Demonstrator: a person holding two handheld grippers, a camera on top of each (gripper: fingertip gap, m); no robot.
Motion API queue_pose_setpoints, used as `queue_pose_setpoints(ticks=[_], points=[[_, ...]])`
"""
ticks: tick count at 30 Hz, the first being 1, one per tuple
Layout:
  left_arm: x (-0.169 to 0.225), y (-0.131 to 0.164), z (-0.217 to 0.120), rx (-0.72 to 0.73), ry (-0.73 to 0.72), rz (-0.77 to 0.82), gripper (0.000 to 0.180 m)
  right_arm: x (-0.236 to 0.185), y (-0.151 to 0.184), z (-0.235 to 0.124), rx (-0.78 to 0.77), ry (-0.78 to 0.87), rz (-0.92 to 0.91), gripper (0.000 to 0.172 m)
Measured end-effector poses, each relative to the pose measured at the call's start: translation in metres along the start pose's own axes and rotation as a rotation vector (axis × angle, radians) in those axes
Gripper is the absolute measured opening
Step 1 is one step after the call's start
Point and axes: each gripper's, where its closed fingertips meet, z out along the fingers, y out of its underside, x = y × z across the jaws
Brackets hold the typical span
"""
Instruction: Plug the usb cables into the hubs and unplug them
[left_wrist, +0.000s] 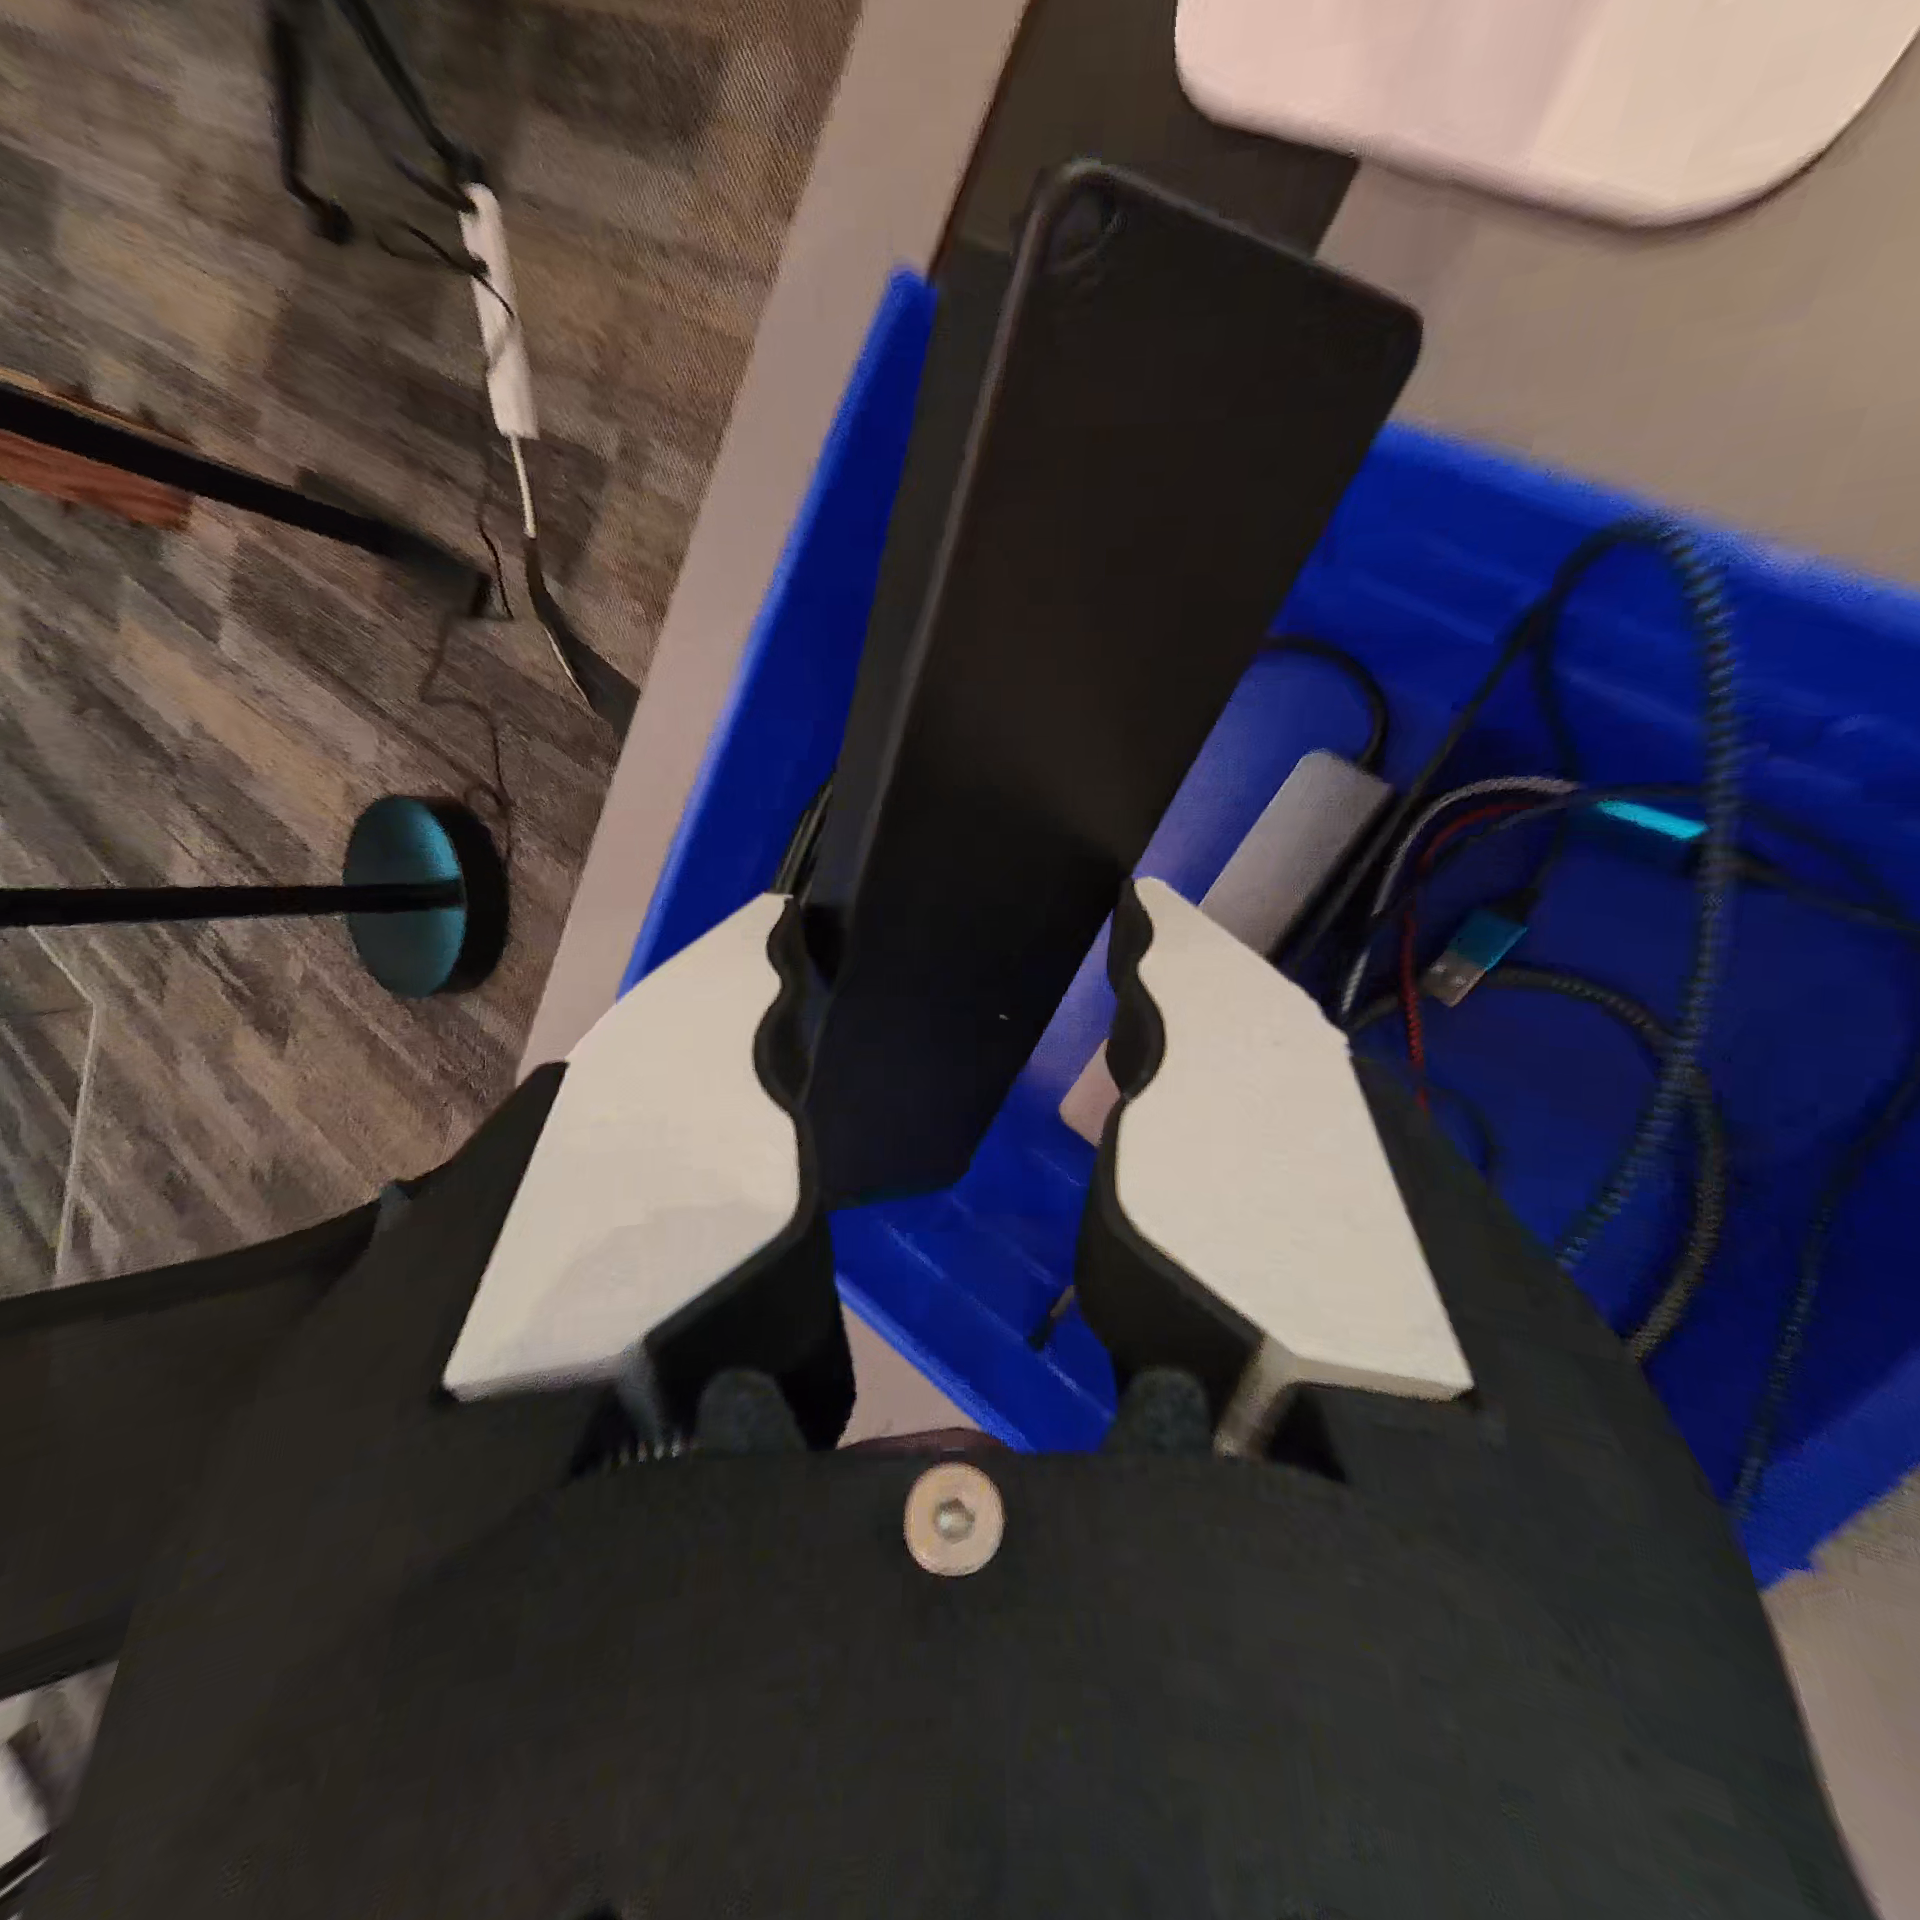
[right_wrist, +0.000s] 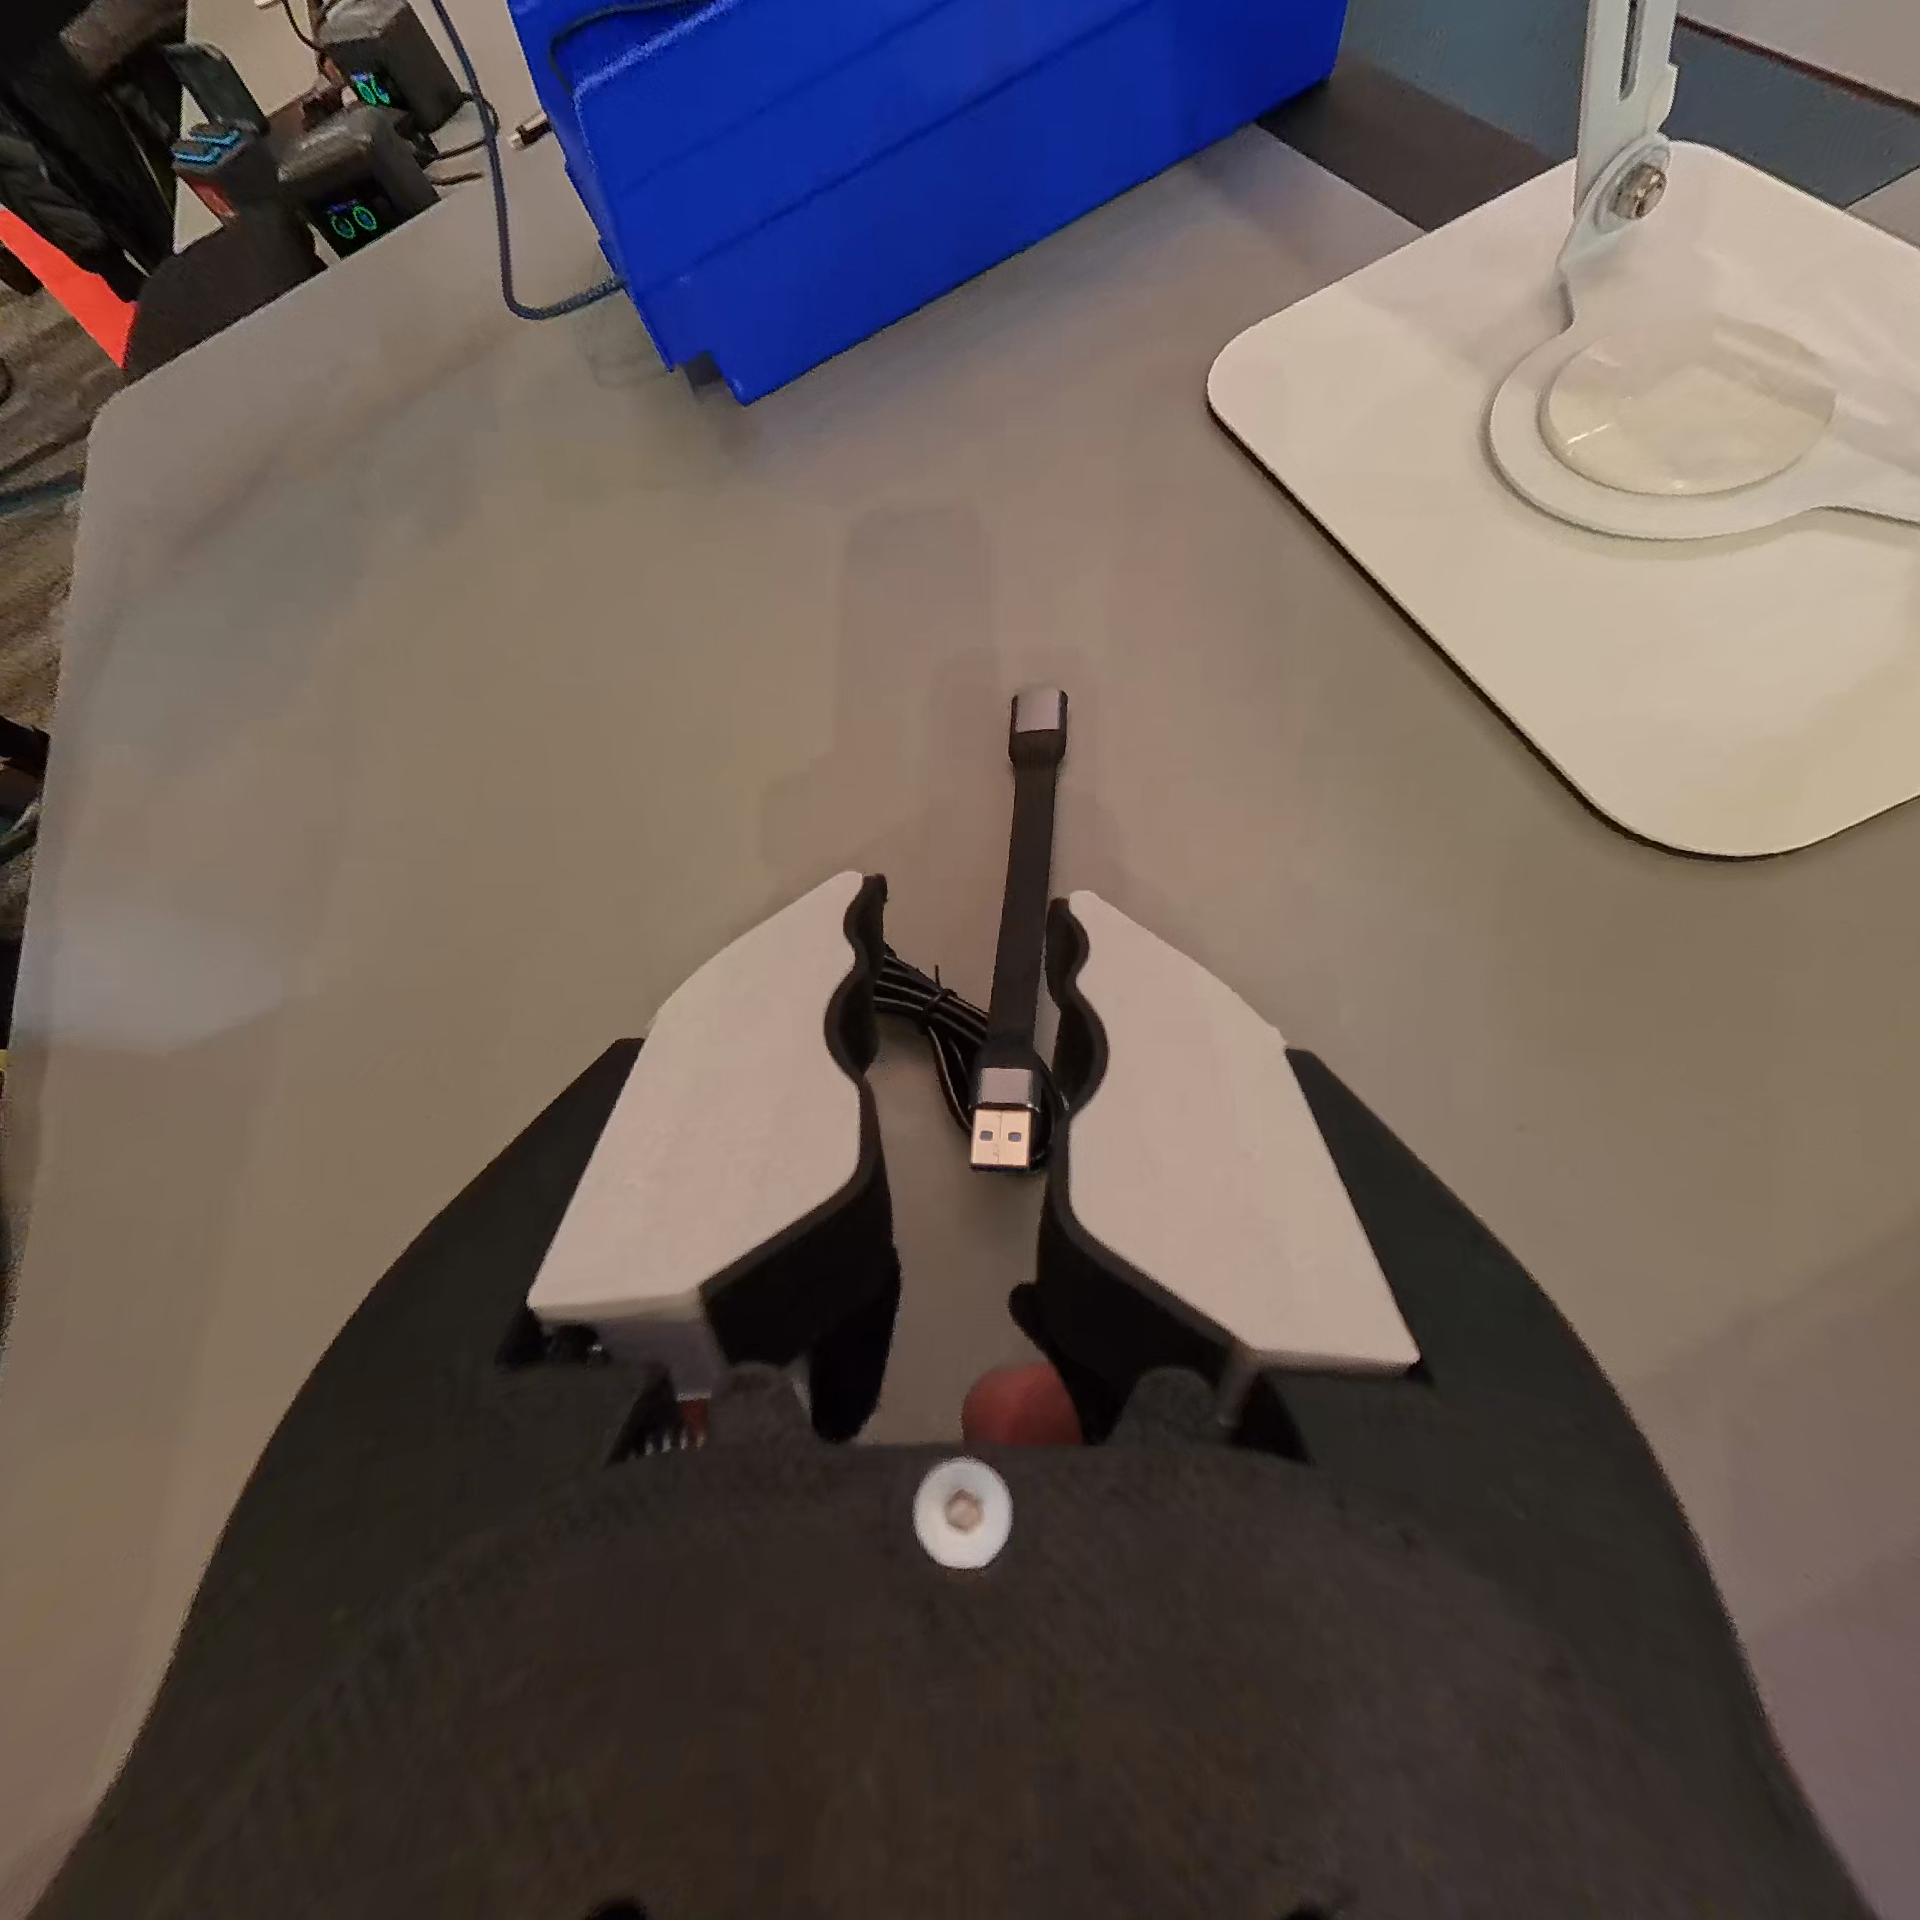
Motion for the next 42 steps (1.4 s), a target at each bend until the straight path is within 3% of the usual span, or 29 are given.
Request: queue_pose_setpoints(ticks=[10,18,22,27,30,33,42], points=[[0.034,-0.080,-0.110,0.445,0.003,-0.135,0.055,-0.009,-0.022,-0.010,0.089,0.013,-0.048,0.034],[0.133,-0.156,-0.154,0.639,0.187,-0.116,0.054,-0.032,-0.058,-0.025,0.263,-0.004,-0.143,0.051],[0.211,-0.199,-0.151,0.684,0.358,-0.074,0.054,-0.060,-0.087,-0.038,0.428,-0.044,-0.237,0.068],[0.299,-0.238,-0.120,0.627,0.491,0.022,0.053,-0.095,-0.113,-0.057,0.597,-0.092,-0.342,0.088],[0.333,-0.253,-0.101,0.583,0.489,0.099,0.053,-0.104,-0.113,-0.064,0.633,-0.162,-0.354,0.084],[0.349,-0.264,-0.087,0.556,0.491,0.119,0.052,-0.106,-0.108,-0.071,0.653,-0.217,-0.369,0.072],[0.353,-0.275,-0.075,0.539,0.354,0.201,0.050,-0.095,-0.102,-0.074,0.631,-0.176,-0.393,0.064]])
